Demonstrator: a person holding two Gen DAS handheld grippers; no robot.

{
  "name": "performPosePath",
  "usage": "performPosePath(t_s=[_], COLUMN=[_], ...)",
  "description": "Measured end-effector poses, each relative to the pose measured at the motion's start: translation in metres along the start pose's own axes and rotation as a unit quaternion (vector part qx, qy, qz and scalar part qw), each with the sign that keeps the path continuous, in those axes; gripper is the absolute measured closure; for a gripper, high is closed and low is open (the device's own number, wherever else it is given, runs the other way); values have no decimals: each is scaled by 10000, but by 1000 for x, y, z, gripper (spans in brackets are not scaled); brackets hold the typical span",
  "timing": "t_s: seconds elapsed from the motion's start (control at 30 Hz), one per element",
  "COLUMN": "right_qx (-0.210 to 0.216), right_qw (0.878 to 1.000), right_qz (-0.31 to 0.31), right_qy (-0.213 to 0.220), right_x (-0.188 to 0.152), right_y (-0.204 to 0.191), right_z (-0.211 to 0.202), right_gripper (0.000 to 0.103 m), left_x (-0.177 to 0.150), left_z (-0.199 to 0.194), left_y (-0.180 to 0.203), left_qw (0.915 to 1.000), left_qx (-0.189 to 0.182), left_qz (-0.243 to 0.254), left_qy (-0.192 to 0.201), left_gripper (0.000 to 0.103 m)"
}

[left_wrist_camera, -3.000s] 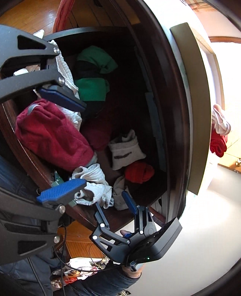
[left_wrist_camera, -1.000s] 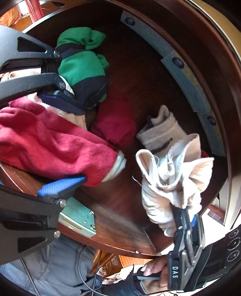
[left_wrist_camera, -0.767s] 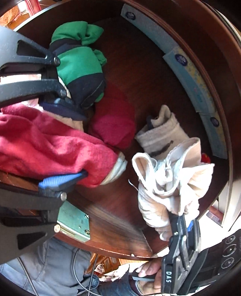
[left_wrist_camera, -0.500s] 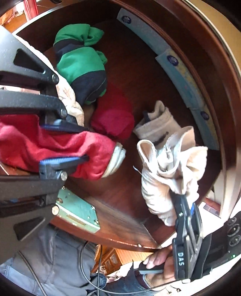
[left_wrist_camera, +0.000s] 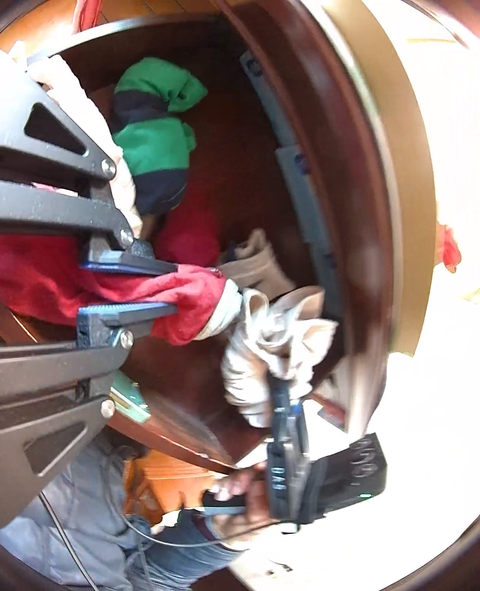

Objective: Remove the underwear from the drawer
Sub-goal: 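Grasp the dark red garment with the left tool while the right tool holds the beige cloth, then lift both garments out of the drawer and carry them over the tray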

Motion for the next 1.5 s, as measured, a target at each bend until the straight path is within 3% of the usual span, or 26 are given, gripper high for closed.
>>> performPosePath(t_s=[0.17, 0.67, 0.77, 1.07, 1.5], right_qx=[-57, -85, -98, -49, -17], right_qw=[9999, 9977, 9969, 9938, 9886], right_qz=[-63, -218, -279, -385, -446], right_qy=[111, 637, 728, 1040, 1441], right_x=[0, 0, -2, -6, -12], right_y=[-2, -5, -5, -5, -8], right_z=[-6, -26, -33, -49, -65], right_gripper=[76, 76, 76, 76, 76], left_x=[14, 9, 7, 5, 6], left_z=[-8, -19, -22, -35, -43], left_y=[-8, -16, -14, -11, -16], left_qw=[9987, 9903, 9872, 9780, 9711], left_qx=[101, 206, 421, 594, 655], left_qz=[-313, -776, -763, -761, -826], left_qy=[394, 1134, 1333, 1848, 2142], left_gripper=[93, 93, 93, 93, 94])
Point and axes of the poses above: each gripper's, at about its wrist camera, not at the fingertips, and z roughly the way its jaws point, y to its right, x to its top, the point moved 2 cm from there along z, roughly the way its jaws point, and after that the axes turned 13 degrees about x, right-handed, at the moved point
